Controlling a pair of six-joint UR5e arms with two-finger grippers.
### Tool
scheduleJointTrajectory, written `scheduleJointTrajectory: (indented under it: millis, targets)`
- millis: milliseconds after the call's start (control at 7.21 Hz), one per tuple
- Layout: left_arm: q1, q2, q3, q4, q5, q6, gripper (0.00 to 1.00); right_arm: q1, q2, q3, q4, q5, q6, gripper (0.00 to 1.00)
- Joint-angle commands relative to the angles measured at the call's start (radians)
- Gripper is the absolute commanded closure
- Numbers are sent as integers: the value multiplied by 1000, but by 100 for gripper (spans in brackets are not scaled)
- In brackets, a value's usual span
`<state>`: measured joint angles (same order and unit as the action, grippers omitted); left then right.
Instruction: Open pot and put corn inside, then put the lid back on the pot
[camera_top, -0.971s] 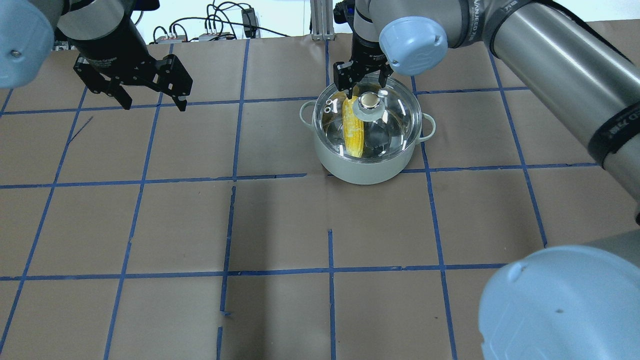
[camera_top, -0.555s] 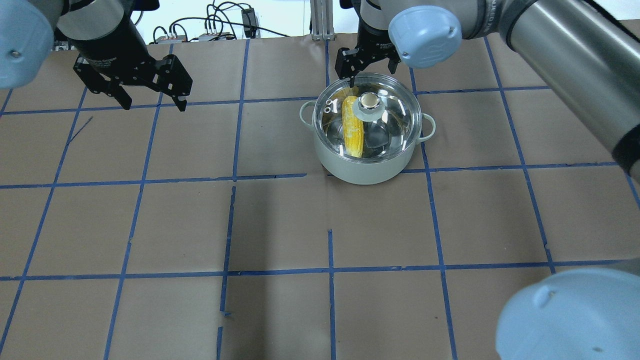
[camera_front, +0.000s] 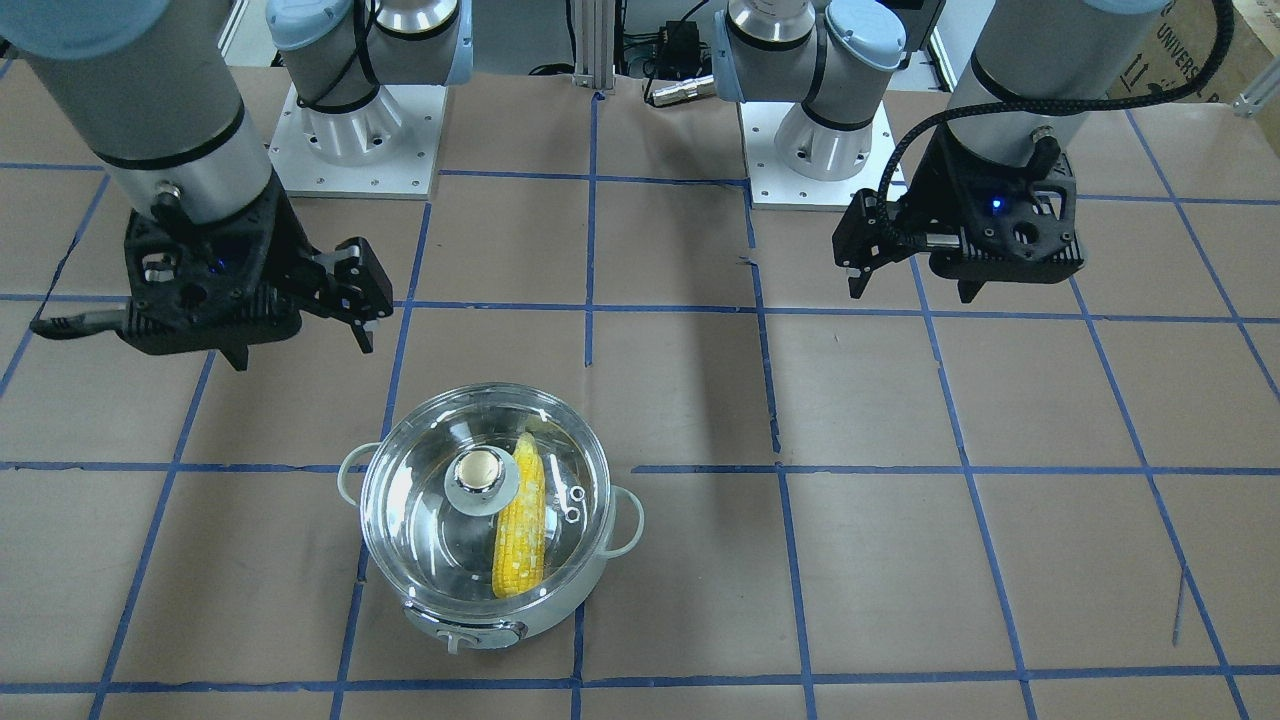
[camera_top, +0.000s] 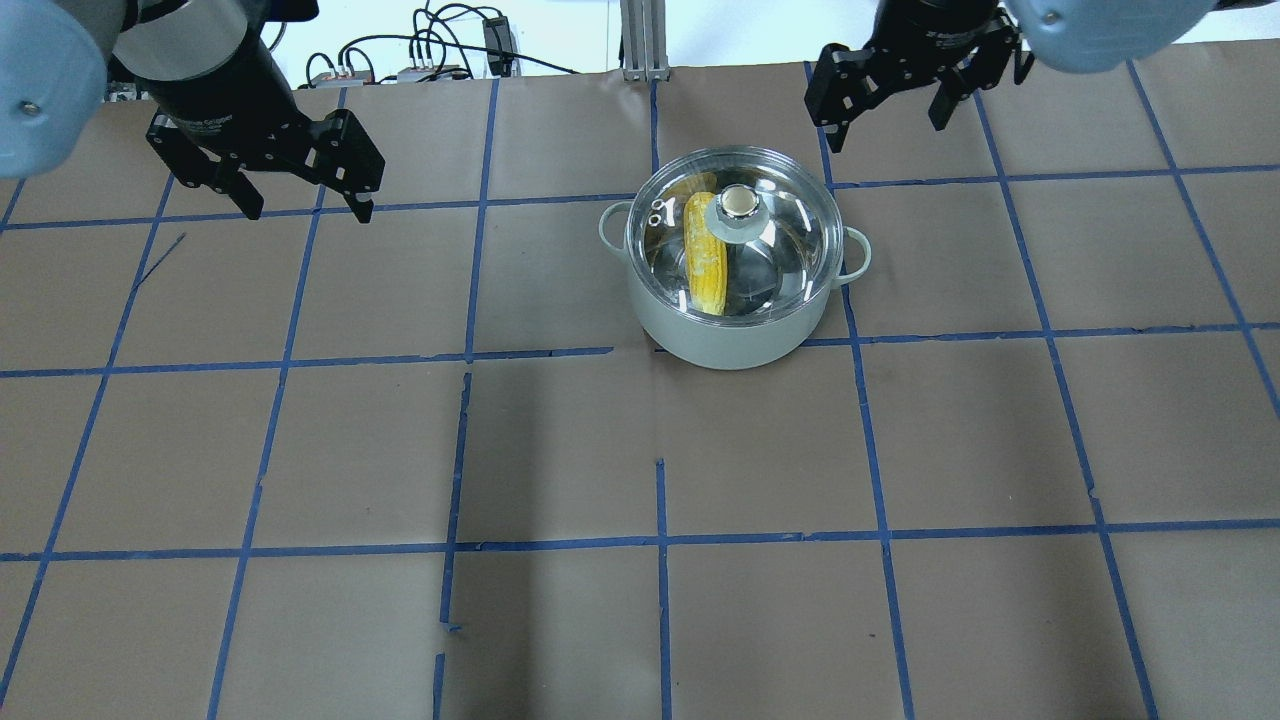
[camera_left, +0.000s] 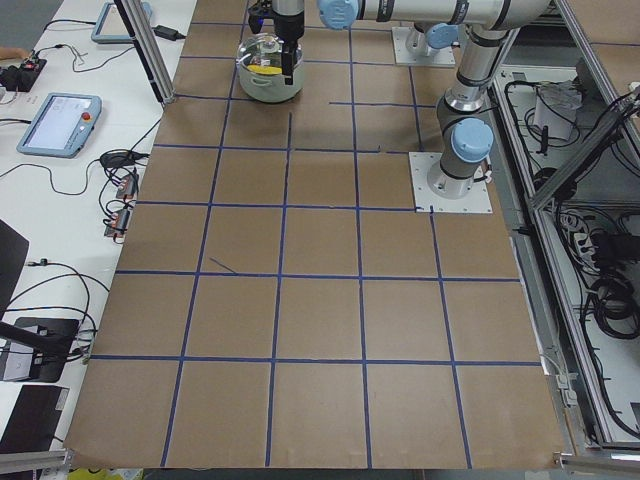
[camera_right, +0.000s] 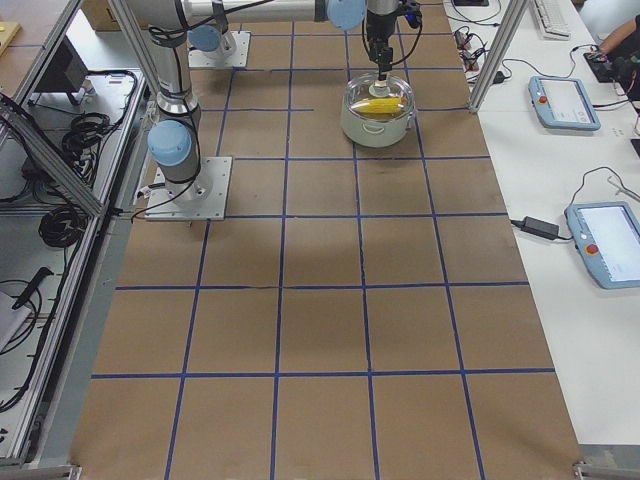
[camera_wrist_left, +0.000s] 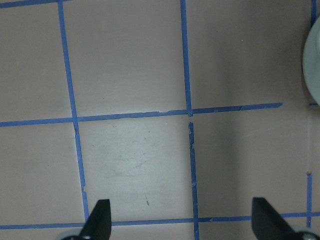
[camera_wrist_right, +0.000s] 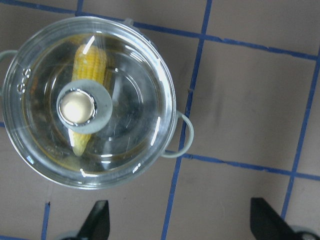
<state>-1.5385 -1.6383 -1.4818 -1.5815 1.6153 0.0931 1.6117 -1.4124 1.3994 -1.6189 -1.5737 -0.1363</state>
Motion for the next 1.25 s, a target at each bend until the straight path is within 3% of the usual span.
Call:
scheduleJointTrajectory:
  millis: [0,416,832,1109]
  targets:
    - [0,0,0,0,0,0,0,-25,-98,123,18,-5,-5,0]
    - [0,-12,-2,9,-5,4,0,-90,-122,98,31,-32,-83,0]
    - [0,-14,-2,9,-5,10,0,-81,-122,116,31,40,-85,0]
    - [0,-14,-2,9,-5,10,0,-81,-114,119,31,38,-89,0]
